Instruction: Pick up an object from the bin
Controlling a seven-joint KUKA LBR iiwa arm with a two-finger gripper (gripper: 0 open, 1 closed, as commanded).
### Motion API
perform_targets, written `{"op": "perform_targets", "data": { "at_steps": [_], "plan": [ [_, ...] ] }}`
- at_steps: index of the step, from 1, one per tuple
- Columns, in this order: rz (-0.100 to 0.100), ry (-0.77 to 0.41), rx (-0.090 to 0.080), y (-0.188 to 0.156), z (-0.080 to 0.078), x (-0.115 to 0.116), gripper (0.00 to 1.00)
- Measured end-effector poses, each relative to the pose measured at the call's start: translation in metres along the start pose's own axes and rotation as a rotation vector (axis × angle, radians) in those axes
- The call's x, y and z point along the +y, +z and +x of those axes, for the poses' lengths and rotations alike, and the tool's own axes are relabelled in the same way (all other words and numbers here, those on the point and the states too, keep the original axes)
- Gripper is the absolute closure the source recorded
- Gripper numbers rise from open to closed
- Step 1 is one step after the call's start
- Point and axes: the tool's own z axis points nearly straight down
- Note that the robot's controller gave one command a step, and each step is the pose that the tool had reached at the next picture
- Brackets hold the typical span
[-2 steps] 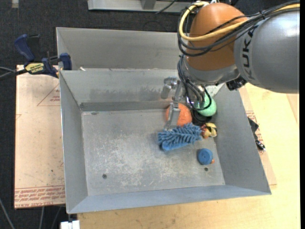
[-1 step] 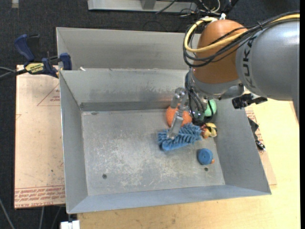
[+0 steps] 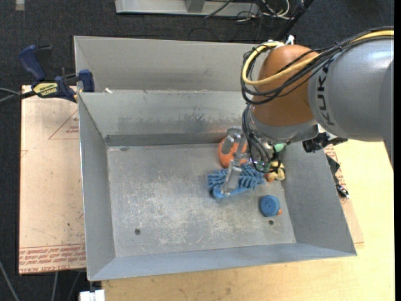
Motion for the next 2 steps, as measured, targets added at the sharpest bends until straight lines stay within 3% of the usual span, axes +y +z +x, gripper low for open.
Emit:
{"op": "perform_targets", "data": {
  "at_steps": [1, 2],
  "plan": [
    [0.001, -0.104, 0.0, 0.024, -0.009, -0.003, 0.0],
    [-0.001, -0.074, 0.0, 0.043, -0.003, -0.015, 0.0]
  ]
}}
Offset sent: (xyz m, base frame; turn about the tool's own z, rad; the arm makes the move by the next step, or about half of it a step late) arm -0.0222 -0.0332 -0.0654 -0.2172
